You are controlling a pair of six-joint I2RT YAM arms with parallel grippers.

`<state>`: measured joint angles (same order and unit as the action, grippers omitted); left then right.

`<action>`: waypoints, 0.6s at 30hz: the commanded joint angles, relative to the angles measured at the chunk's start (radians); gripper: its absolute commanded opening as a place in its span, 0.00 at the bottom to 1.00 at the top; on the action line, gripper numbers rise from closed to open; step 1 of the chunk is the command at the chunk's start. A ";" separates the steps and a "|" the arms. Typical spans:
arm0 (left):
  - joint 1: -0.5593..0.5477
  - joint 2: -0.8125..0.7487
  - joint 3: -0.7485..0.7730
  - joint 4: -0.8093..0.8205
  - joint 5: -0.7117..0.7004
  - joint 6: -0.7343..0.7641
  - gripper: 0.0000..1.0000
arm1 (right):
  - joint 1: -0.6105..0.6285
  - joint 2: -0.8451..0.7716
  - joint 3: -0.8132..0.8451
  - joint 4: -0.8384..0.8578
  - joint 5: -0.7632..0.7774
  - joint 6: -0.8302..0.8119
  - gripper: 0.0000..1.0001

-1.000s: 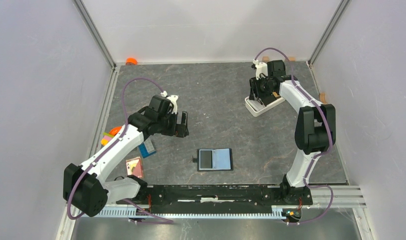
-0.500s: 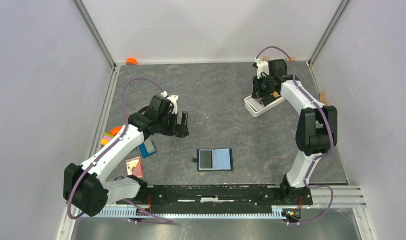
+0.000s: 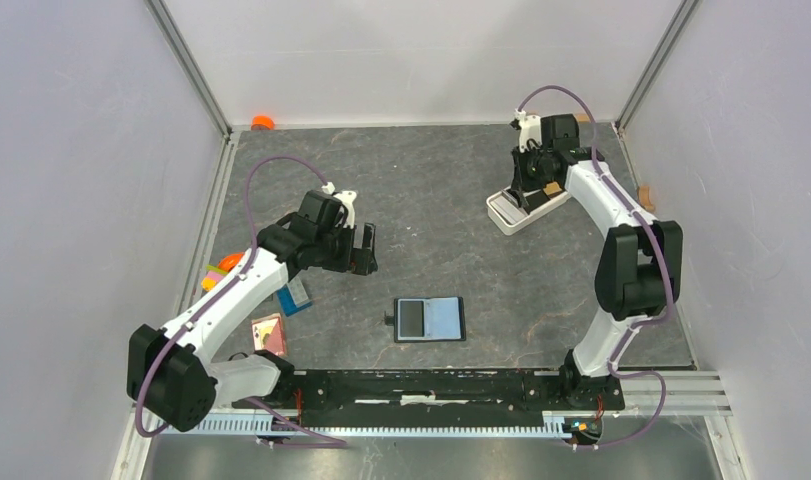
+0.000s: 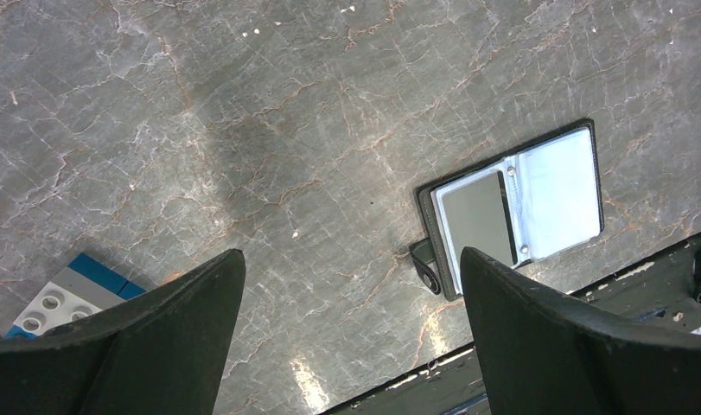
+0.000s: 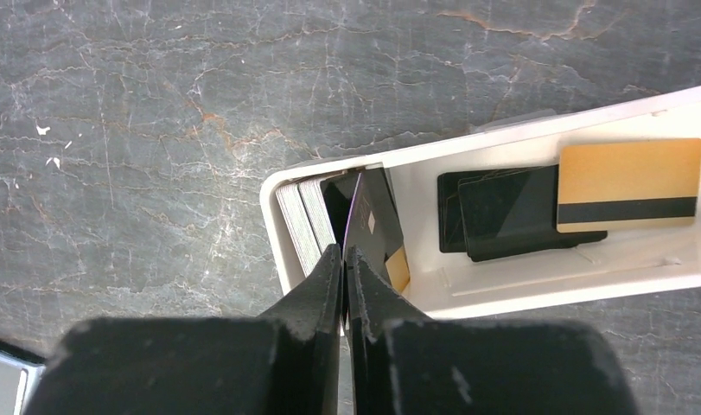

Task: Put the credit cards into the card holder
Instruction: Pick up the credit card from the storage box.

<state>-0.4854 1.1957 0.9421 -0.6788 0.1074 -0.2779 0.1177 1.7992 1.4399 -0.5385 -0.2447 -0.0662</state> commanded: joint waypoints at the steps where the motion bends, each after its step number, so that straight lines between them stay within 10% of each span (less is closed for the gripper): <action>1: 0.005 0.002 -0.005 0.023 0.011 0.045 1.00 | 0.001 -0.057 0.020 -0.003 0.025 0.019 0.03; 18: -0.071 -0.105 0.024 0.152 0.266 0.107 0.90 | 0.115 -0.373 -0.034 -0.008 -0.069 0.033 0.00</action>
<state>-0.5045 1.1202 0.9264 -0.5972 0.2928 -0.2375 0.1482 1.4654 1.4097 -0.5095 -0.2192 -0.0380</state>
